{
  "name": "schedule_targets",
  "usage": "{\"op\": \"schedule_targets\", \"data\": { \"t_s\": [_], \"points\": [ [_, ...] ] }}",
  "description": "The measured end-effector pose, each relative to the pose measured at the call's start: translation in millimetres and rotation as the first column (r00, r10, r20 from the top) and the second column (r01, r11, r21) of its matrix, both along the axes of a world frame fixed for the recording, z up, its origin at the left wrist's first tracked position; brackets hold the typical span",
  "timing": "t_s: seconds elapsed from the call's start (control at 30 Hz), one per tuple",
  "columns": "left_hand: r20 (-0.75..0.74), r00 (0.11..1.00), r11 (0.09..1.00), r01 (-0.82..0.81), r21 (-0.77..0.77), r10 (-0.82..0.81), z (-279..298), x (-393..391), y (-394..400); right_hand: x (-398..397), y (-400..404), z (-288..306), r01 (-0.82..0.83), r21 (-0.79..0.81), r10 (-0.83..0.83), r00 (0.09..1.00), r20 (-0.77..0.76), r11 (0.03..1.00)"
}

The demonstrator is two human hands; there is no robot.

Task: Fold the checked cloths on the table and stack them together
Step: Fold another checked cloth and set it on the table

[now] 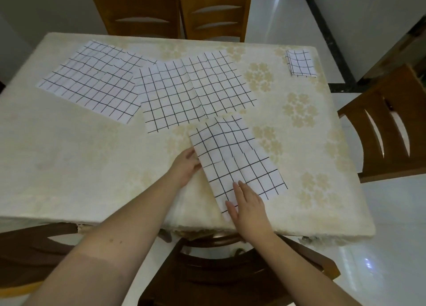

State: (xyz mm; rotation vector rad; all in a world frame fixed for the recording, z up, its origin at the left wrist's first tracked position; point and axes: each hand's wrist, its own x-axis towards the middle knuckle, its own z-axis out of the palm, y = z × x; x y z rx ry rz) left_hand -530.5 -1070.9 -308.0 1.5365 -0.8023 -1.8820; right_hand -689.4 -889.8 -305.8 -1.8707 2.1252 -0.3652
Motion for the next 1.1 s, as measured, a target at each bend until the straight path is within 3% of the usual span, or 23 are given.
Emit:
{"op": "schedule_targets", "data": {
  "t_s": [0.1, 0.17, 0.3, 0.4, 0.5, 0.93, 1.1],
  "points": [
    [-0.064, 0.982, 0.984, -0.177, 0.033, 0.179, -1.7, -2.6, -1.0, -13.3, -6.5, -20.2, -0.023, 0.065, 0.025, 0.999, -0.042, 0.998],
    [-0.054, 0.976, 0.976, -0.210, 0.057, 0.213, -3.3, -5.5, -1.6, -17.1, -10.7, -27.5, -0.037, 0.096, 0.042, 0.998, -0.052, 0.995],
    [0.137, 0.990, 0.996, -0.001, -0.090, 0.013, -12.8, -5.9, 0.9, -14.0, -13.0, -33.7, -0.103, 0.115, 0.113, 0.990, -0.085, 0.988],
    [0.425, 0.899, 0.957, 0.211, -0.200, -0.109, -18.0, -8.9, 3.2, -5.4, -21.9, -33.6, -0.158, 0.137, 0.175, 0.977, -0.122, 0.978],
    [0.578, 0.808, 0.929, 0.294, -0.224, -0.116, -21.2, -13.5, 4.3, 8.4, -34.9, -37.5, -0.242, 0.154, 0.260, 0.959, -0.113, 0.958],
    [0.691, 0.721, 0.896, 0.333, -0.294, -0.041, -32.8, -21.3, 8.8, -29.5, 47.3, -45.8, -0.533, 0.163, 0.550, 0.831, -0.084, 0.830],
    [0.757, 0.653, 0.842, 0.417, -0.342, -0.016, -36.1, -30.6, 25.4, -53.3, 3.3, -35.0, -0.415, 0.004, 0.415, 0.909, 0.032, 0.910]
  ]
}}
